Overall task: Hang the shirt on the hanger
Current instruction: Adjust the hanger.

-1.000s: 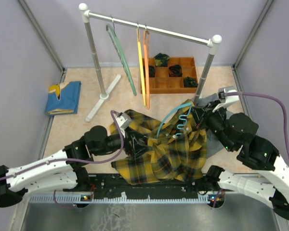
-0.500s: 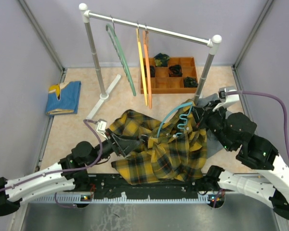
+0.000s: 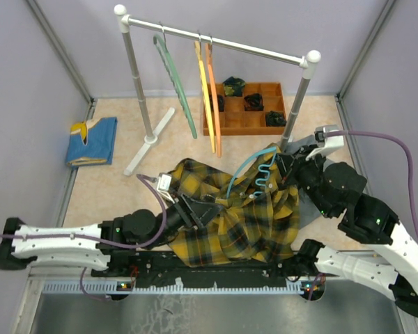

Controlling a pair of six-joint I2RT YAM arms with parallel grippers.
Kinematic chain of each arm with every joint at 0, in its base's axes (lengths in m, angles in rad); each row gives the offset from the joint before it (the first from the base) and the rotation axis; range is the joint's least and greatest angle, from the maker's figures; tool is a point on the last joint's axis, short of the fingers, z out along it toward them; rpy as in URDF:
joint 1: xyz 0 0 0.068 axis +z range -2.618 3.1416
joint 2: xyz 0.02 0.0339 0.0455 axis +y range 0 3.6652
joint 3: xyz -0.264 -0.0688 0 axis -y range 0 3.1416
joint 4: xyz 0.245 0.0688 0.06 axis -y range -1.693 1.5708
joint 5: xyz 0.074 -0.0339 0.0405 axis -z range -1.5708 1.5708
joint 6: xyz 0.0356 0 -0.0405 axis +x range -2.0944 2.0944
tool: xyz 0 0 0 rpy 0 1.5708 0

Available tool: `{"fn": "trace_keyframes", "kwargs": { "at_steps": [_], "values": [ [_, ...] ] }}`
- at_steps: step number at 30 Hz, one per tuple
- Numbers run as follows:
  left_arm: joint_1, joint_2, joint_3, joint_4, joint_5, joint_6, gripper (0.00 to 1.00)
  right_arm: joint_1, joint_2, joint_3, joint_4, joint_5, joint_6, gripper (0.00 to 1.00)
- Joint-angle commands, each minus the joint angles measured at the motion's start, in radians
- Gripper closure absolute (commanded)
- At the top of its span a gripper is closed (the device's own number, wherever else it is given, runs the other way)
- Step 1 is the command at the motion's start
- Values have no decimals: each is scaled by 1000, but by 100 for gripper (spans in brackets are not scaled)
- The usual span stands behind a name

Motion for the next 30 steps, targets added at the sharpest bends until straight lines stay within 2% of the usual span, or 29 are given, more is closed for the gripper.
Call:
{"fn": "trace_keyframes", "kwargs": {
  "at_steps": [1,3,6,8,10,12,14,17,19,24,28,30],
  "values": [
    [-185,86,108,-190,-385,-126,34,-4,-18,11,86,37,12,100],
    [-245,155,166,-360,-476,-255,33,-4,-22,7,89,37,13,100],
    [-257,228,215,-599,-515,-569,28,-4,-28,3,89,34,12,100],
    [-257,253,196,-649,-550,-695,25,-4,-29,2,88,31,13,100],
    [-255,253,157,-626,-573,-729,23,-4,-32,2,85,30,13,100],
    [-249,235,119,-553,-600,-698,23,-4,-35,-1,82,29,13,100],
    [-236,204,76,-427,-609,-589,23,-3,-40,-5,82,29,13,100],
    [-187,147,-24,-59,-558,-264,26,-4,-47,-15,80,32,17,100],
    [-140,134,-73,152,-484,-122,28,-3,-52,-22,81,32,21,100],
    [-58,178,-47,211,-383,-88,35,-4,-58,-28,75,36,27,100],
    [-49,222,-18,212,-393,-93,41,-4,-58,-28,74,33,28,100],
    [-46,230,-2,149,-415,-153,47,-3,-58,-28,73,32,28,100]
  ]
}}
